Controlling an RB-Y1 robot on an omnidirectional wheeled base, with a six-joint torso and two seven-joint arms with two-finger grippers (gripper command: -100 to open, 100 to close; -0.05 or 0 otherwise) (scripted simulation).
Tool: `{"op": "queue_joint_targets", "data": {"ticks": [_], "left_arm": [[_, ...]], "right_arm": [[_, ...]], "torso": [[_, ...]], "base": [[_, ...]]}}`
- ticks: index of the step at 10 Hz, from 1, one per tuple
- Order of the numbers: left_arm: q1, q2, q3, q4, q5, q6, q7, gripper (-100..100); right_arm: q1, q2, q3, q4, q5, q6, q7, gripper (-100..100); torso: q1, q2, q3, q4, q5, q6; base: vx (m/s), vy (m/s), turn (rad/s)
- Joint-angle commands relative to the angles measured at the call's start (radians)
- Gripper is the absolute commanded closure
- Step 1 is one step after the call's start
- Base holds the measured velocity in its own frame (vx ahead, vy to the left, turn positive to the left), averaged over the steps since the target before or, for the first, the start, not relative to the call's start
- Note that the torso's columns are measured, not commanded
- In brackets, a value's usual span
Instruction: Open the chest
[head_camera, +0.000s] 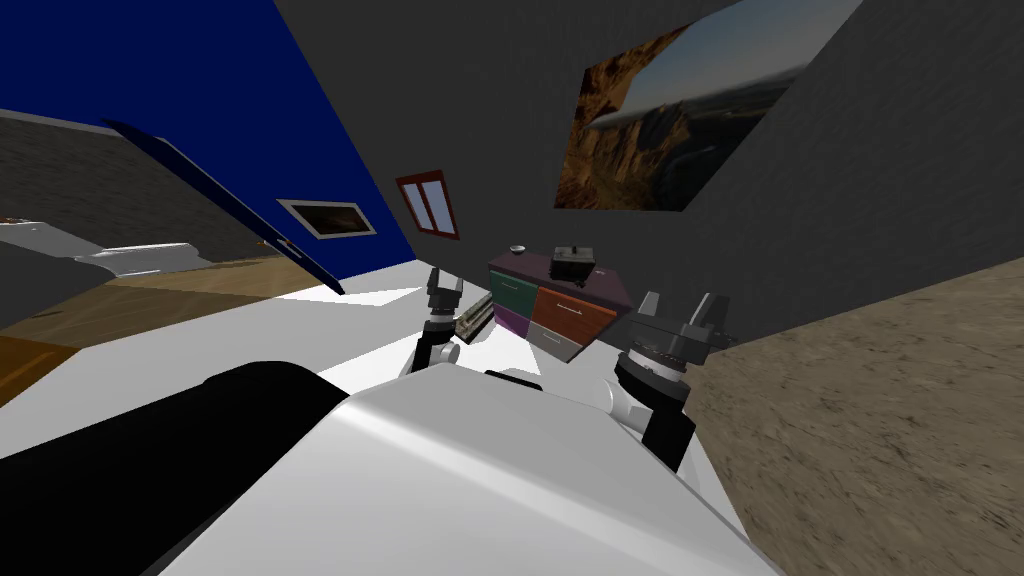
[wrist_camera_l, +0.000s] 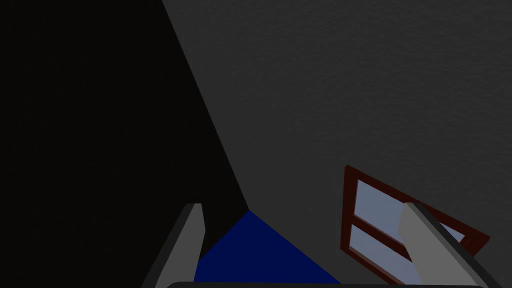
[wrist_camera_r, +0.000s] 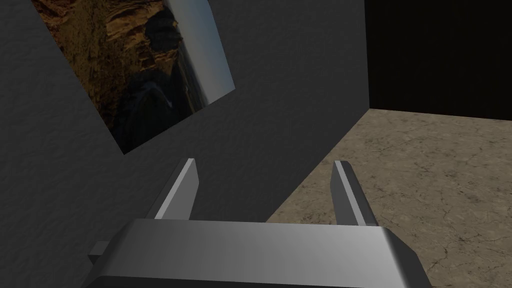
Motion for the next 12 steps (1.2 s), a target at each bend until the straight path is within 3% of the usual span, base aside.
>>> {"op": "queue_joint_targets", "data": {"ticks": [1,9,10,12], "left_arm": [[0.0,0.0,0.0,0.0,0.0,0.0,0.0,0],[0.0,0.0,0.0,0.0,0.0,0.0,0.0,0],[0.0,0.0,0.0,0.0,0.0,0.0,0.0,0],[0.0,0.0,0.0,0.0,0.0,0.0,0.0,0]], "right_arm": [[0.0,0.0,0.0,0.0,0.0,0.0,0.0,0],[0.0,0.0,0.0,0.0,0.0,0.0,0.0,0],[-0.002,-0.035,-0.005,0.005,-0.017,-0.005,-0.017,-100],[-0.007,-0.079,-0.016,0.019,-0.056,-0.017,-0.057,-100]], "torso": [[0.0,0.04,-0.082,0.041,0.0,0.0],[0.0,0.618,-1.234,0.617,0.0,0.0],[0.0,0.691,-1.382,0.691,0.0,0.0],[0.001,0.733,-1.471,0.734,0.0,0.0]], "base": [[0.0,0.0,0.0],[0.0,0.0,0.0],[0.016,0.007,0.062],[0.028,0.02,0.101]]}}
